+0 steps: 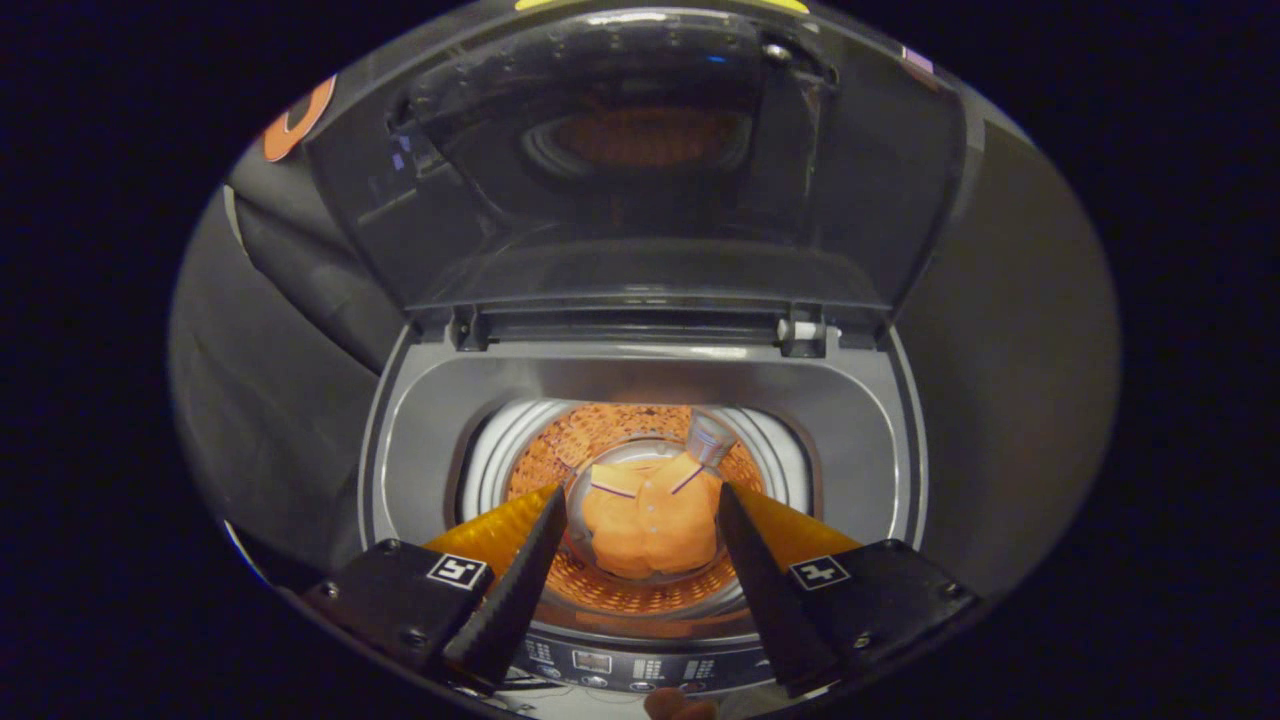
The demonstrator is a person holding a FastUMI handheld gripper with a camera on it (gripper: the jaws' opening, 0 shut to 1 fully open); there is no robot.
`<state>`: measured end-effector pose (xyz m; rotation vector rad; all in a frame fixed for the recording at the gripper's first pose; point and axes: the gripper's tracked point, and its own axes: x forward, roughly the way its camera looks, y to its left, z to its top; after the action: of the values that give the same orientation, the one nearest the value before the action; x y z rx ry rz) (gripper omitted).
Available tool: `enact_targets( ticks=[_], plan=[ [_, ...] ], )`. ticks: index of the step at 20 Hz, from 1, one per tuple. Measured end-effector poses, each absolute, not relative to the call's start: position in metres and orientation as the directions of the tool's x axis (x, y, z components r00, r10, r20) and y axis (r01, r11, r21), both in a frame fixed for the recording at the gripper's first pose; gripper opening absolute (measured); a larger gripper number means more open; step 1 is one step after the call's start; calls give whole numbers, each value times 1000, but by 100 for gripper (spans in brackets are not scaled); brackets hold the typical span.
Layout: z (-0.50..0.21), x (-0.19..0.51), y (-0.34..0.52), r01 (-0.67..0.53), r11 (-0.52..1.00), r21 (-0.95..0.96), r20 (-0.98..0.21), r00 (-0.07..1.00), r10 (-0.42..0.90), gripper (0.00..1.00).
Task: Put the clothes into the washing machine and then close the washing machine lid.
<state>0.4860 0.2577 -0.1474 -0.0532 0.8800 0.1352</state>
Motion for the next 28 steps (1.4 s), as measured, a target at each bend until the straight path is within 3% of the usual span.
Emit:
enact_targets(
  ticks=[6, 18, 28],
  plan=[
    [-67, 476, 248, -173, 984, -47, -670, 736, 98, 95],
    [103, 478, 228, -122, 992, -23, -495, 864, 95, 95],
    [141, 558, 243, -147, 989, -21, -491, 863, 118, 95]
  ],
)
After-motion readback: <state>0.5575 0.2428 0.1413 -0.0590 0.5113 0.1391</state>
